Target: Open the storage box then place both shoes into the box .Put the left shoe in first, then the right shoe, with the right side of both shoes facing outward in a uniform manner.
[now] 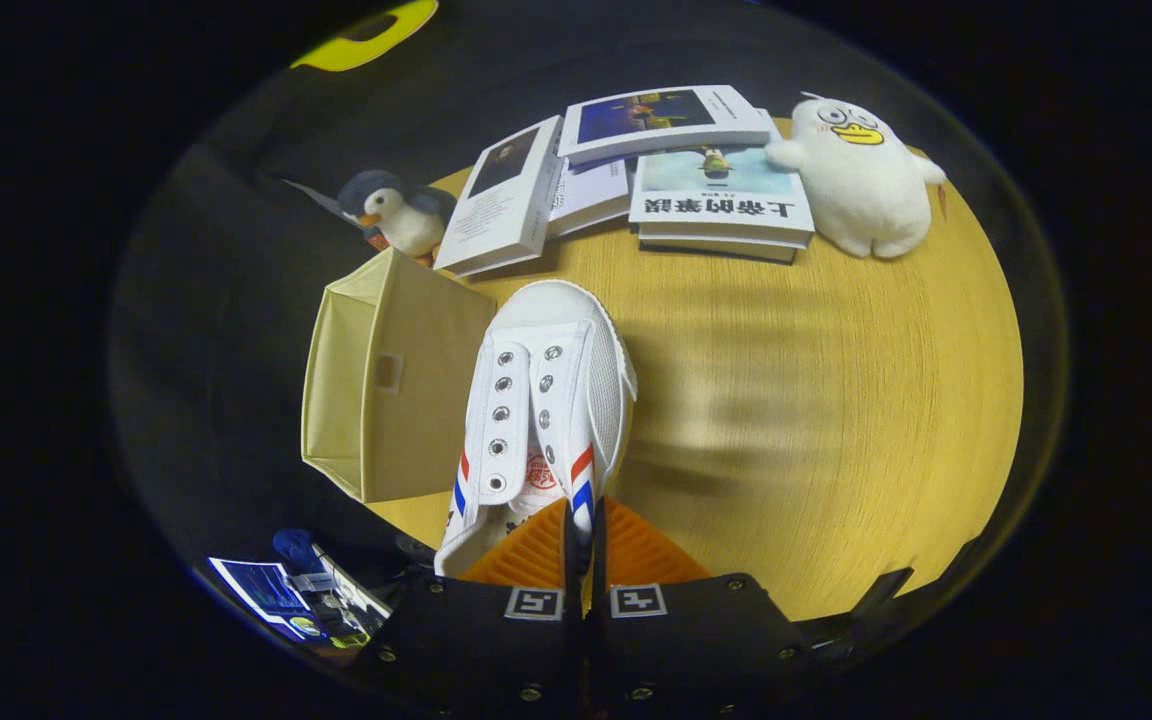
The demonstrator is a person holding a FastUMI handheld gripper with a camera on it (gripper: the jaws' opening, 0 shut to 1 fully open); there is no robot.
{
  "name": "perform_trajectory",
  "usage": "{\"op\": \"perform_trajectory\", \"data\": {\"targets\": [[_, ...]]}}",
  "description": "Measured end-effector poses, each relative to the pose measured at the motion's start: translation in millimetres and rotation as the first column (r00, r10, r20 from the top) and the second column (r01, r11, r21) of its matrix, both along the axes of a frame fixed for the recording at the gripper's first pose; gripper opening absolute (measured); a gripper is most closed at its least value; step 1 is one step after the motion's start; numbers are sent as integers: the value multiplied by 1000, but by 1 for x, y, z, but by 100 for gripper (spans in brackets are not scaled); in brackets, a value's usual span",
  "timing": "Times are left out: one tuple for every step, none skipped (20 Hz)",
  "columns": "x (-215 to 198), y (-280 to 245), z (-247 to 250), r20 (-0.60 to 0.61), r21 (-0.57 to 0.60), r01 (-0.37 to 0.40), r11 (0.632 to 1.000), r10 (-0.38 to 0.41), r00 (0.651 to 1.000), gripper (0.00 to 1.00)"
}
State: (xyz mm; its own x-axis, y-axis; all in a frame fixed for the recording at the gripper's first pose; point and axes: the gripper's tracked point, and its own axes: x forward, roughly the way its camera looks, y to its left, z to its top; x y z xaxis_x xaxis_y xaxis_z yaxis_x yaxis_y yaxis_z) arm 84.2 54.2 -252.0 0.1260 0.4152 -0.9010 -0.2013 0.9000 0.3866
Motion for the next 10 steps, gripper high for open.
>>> {"op": "perform_trajectory", "data": {"targets": [[2, 7, 7, 9, 4, -8, 1000, 8, 1000, 3], [4, 15, 14, 17, 10, -15, 1000, 15, 1000, 3], [6, 23, 21, 28, 16, -28, 999, 28, 999, 3], [10, 27, 30, 37, 22, -41, 999, 40, 999, 3], [11, 35, 37, 45, 27, -57, 998, 56, 997, 3], [13, 45, 43, 55, 33, -70, 997, 68, 996, 3], [14, 54, 49, 65, 39, -88, 995, 85, 994, 3], [15, 63, 54, 76, 44, -105, 993, 102, 992, 3], [17, 73, 60, 86, 47, -124, 991, 120, 989, 3], [18, 83, 65, 95, 50, -141, 989, 136, 986, 3]]}}
